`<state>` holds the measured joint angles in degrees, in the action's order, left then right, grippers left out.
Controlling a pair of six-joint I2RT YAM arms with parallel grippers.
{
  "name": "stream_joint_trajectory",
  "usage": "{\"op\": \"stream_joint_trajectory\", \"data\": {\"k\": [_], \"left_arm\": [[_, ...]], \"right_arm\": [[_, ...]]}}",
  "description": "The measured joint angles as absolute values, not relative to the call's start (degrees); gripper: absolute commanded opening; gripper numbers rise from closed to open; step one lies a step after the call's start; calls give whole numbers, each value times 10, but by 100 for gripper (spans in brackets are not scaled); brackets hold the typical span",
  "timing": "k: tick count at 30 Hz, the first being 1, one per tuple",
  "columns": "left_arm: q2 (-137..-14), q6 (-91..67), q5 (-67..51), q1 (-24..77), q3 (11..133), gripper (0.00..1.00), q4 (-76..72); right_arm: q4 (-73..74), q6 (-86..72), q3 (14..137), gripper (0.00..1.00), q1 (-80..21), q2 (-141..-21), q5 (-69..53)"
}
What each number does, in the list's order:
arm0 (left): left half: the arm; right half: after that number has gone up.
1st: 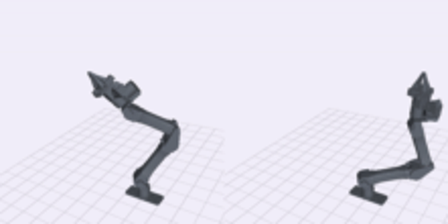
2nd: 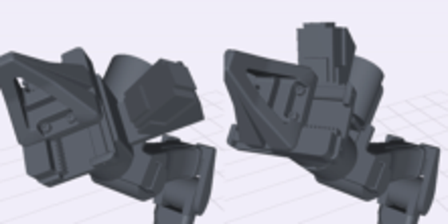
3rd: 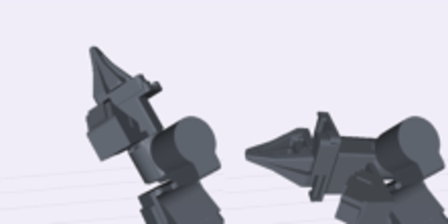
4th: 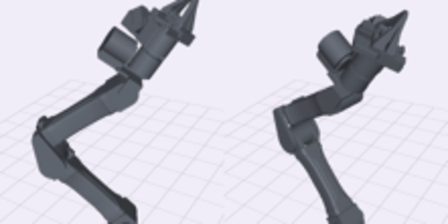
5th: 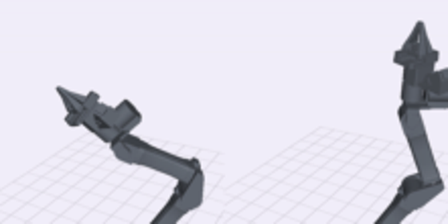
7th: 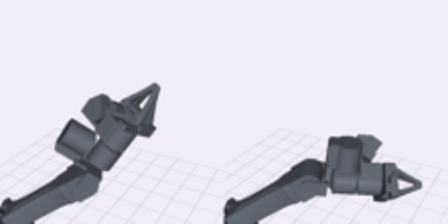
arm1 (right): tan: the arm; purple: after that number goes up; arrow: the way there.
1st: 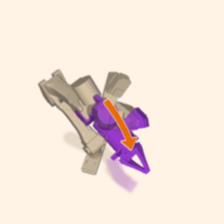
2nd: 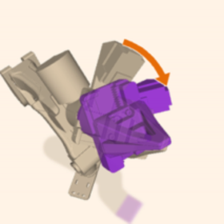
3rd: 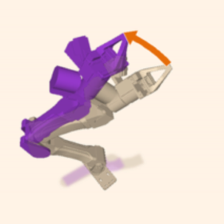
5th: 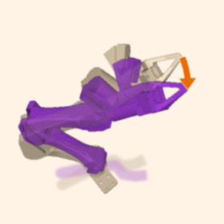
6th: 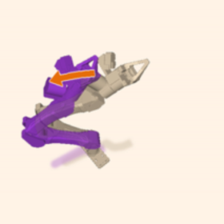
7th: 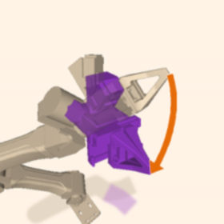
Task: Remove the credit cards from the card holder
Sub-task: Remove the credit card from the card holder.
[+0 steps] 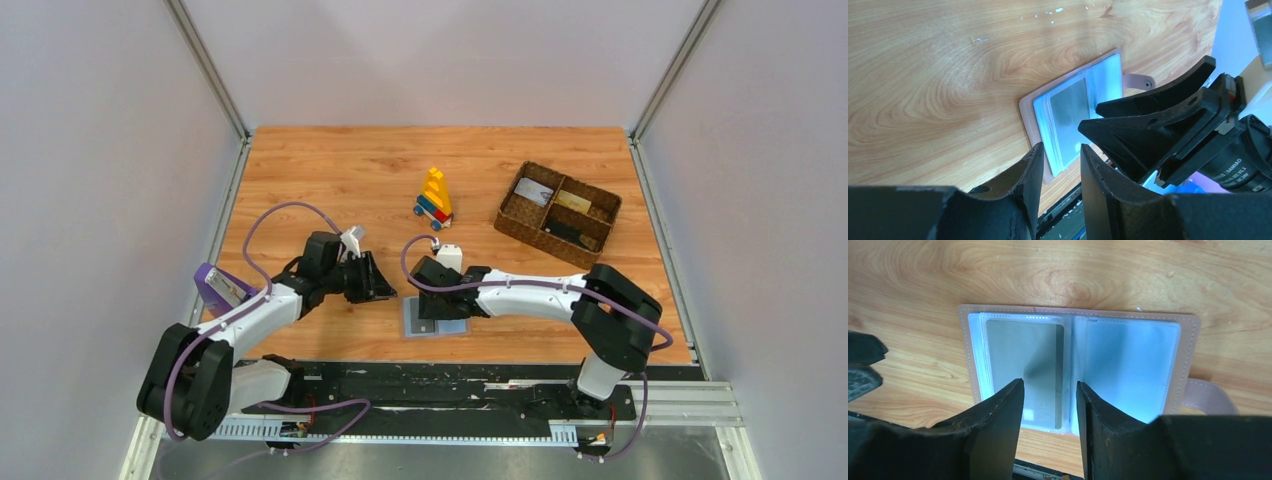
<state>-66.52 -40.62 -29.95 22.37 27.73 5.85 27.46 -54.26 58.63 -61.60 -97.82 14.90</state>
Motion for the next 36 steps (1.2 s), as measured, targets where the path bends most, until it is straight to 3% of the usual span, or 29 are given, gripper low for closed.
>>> {"op": "stream_joint_trajectory", "data": {"k": [11, 18, 29, 36], "left_arm": [[-653, -408, -279, 224, 277, 44, 63], [-580, -408, -220, 224, 277, 46, 96], [-573, -408, -205, 224, 274, 46, 118], [-571, -408, -204, 224, 270, 47, 122]], "right_arm": [[255, -537, 580, 62, -609, -948, 132], [292, -541, 637, 62, -627, -990, 136], [354, -550, 691, 59, -641, -1049, 150], [376, -552, 691, 62, -641, -1049, 157]]}}
